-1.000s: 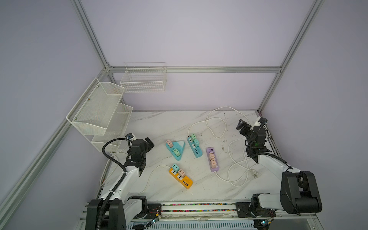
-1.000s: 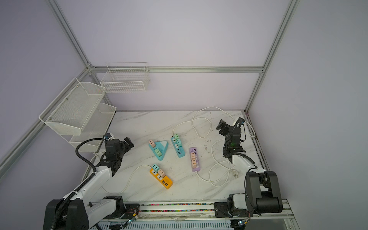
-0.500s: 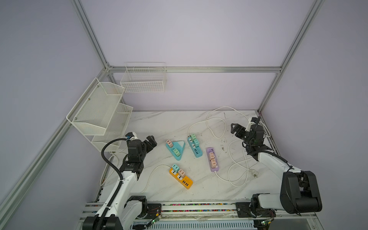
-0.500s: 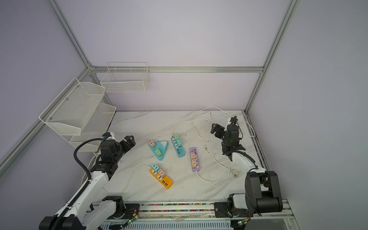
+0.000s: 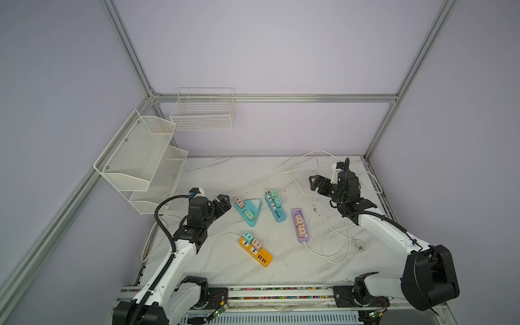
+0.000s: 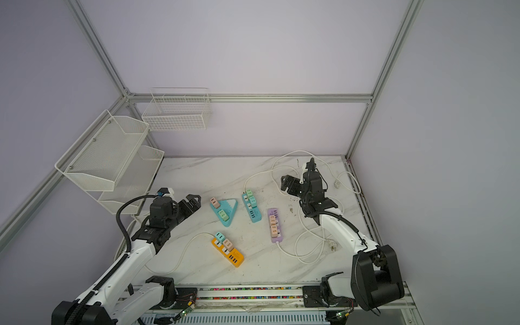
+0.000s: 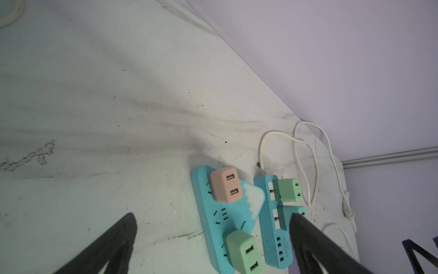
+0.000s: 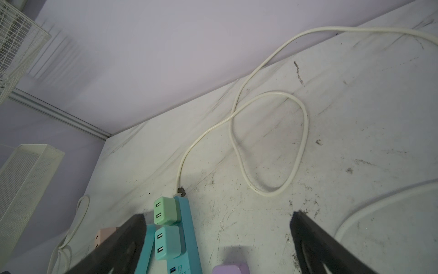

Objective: Pull the plug off the socket
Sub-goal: 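Move the right gripper toward the purple strip while the left gripper follows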

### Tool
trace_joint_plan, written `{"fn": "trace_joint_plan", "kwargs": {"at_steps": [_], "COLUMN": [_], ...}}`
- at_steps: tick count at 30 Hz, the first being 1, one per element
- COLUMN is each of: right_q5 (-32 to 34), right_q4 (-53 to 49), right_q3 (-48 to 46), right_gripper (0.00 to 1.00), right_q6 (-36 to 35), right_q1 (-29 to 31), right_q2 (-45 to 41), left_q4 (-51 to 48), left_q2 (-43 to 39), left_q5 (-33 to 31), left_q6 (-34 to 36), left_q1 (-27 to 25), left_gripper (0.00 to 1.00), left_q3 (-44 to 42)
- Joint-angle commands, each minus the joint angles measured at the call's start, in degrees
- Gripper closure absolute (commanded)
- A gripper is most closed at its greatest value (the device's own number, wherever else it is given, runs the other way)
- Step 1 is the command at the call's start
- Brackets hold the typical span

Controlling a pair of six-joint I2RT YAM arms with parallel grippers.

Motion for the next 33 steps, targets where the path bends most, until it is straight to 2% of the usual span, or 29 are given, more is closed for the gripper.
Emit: {"fn": "trace_joint_plan", "kwargs": {"at_steps": [1,7,11,18,26,30,33], "right_q5": [3.07,5.00,6.04,5.98,5.26,6.22,6.66], "right_q4": [-7.61,-15.53,-20.95,-23.93,-30.27,-33.24,-34.87], "right_q3": [2.51,4.91,6.88,5.89,7.36,7.72,8.34], "right_gripper": [0.03,0.02,0.02,0.03,0.03,0.03,0.07], "right_q6": [0.51,0.07,-1.36,-0.75,-1.44,-1.61,-1.80], "right_q1": [2.70,6.94,9.94,13.24,15.11,16.09,17.12], "right_q2": [0.37,1.38,2.74,4.65,6.77,7.51,8.31], "left_q4": [-1.51,-1.02,-0.68,0.14,0.33,0.60,0.94], "left_q2": [0.47,2.39,4.11,8.73,15.55,19.34,21.80], "left_q5": [1.79,0.74,1.27,0.91,1.34,2.86,4.19], "left_q6": [1.64,2.33,1.82,-1.51,-4.12,-5.88,-7.01], "left_q1": [-3.40,-13.05,-17.66,-25.28,-31.25,-32.36,-32.84], "left_gripper": [0.00,0.00,0.00,0.00,0.00,0.11,0.13], "left_q3": [7.50,10.53,11.92,13.38,16.43,17.69,18.76]}}
